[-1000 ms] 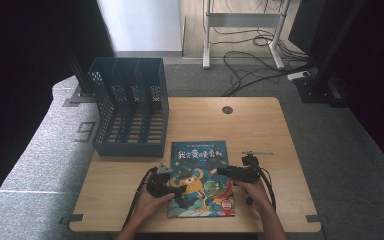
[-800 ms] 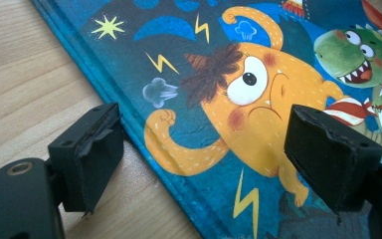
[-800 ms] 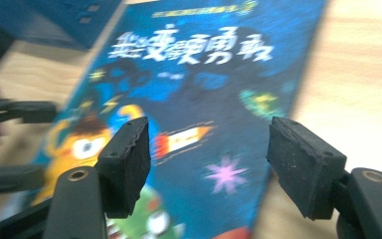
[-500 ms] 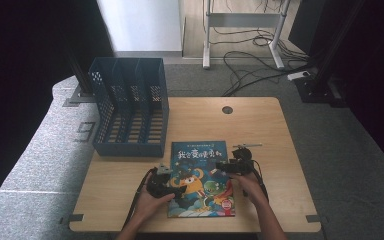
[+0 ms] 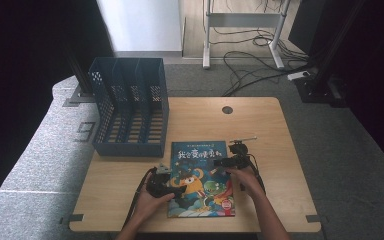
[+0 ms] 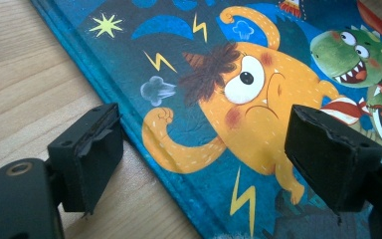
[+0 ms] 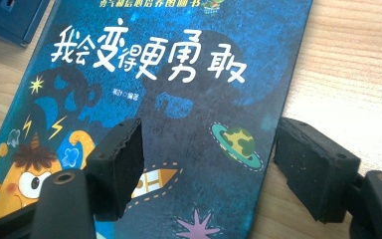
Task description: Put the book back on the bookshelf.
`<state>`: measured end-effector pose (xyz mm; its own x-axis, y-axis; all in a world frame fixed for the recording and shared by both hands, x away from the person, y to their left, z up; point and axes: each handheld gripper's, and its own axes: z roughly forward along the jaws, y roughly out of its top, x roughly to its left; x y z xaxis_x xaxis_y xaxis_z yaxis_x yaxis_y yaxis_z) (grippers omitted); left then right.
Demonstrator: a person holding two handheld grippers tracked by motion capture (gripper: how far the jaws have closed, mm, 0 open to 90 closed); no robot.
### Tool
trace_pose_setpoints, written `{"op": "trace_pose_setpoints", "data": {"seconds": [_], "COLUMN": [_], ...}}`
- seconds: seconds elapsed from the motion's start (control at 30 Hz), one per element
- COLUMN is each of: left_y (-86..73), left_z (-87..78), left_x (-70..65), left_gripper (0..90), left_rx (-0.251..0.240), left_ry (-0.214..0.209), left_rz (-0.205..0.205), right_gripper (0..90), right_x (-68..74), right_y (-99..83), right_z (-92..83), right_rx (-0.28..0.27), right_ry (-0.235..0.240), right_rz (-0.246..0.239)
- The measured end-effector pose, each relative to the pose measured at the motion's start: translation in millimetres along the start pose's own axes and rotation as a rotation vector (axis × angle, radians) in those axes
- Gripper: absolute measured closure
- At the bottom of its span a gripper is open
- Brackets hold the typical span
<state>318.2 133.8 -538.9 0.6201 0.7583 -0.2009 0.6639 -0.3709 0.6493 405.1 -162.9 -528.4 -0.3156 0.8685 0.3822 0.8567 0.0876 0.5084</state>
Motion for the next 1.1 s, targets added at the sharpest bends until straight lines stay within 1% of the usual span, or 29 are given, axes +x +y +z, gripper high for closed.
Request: {"op": "trace_pose_setpoints", "data": {"seconds": [0.03,0.1,0.13,0.23,0.27,0.3,0.43,0.63,0.73,0.77,1.1], "left_y": [0.2,0.3,0.4,0.3,0.3,0.4,0.6,0.6,0.6,0.6,0.4], "left_z": [0.1,0.1,0.1,0.5,0.6,0.8,1.1,1.3,1.3,1.4,1.5], "left_x": [-0.2,-0.2,-0.2,-0.9,-1.0,-1.0,-0.8,-0.4,-0.6,-0.6,-0.5], "left_gripper": [15.0,15.0,15.0,14.8,14.8,14.7,14.6,14.6,14.6,14.6,14.5], "left_rx": [0.002,0.004,0.004,0.003,0.002,0.001,0.001,-0.002,-0.001,-0.001,-0.002], "left_ry": [0.001,0.001,0.002,0.008,0.008,0.01,0.011,0.01,0.011,0.011,0.012], "left_rz": [0.001,0.001,0.001,0.005,0.005,0.006,0.007,0.007,0.008,0.008,0.009], "right_gripper": [27.8,28.9,29.2,28.6,28.6,28.4,28.2,28.2,28.3,28.6,28.9], "right_x": [-1.8,-3.3,-5.2,-8.4,-8.4,-9.3,-9.4,-11.5,-12.1,-12.9,-12.4], "right_y": [0.8,0.9,1.2,1.4,1.4,1.5,1.7,1.6,1.8,2.3,6.3], "right_z": [-0.5,-0.8,-1.4,-2.7,-2.7,-3.2,-4.3,-7.8,-9.1,-11.2,-20.2], "right_rx": [0.004,0.004,0.006,0.013,0.013,0.012,0.013,0.008,0.003,0.004,-0.004], "right_ry": [0.01,0.017,0.027,0.057,0.057,0.069,0.073,0.106,0.115,0.127,0.163], "right_rz": [0.013,0.018,0.031,0.058,0.058,0.069,0.074,0.087,0.095,0.098,0.096]}}
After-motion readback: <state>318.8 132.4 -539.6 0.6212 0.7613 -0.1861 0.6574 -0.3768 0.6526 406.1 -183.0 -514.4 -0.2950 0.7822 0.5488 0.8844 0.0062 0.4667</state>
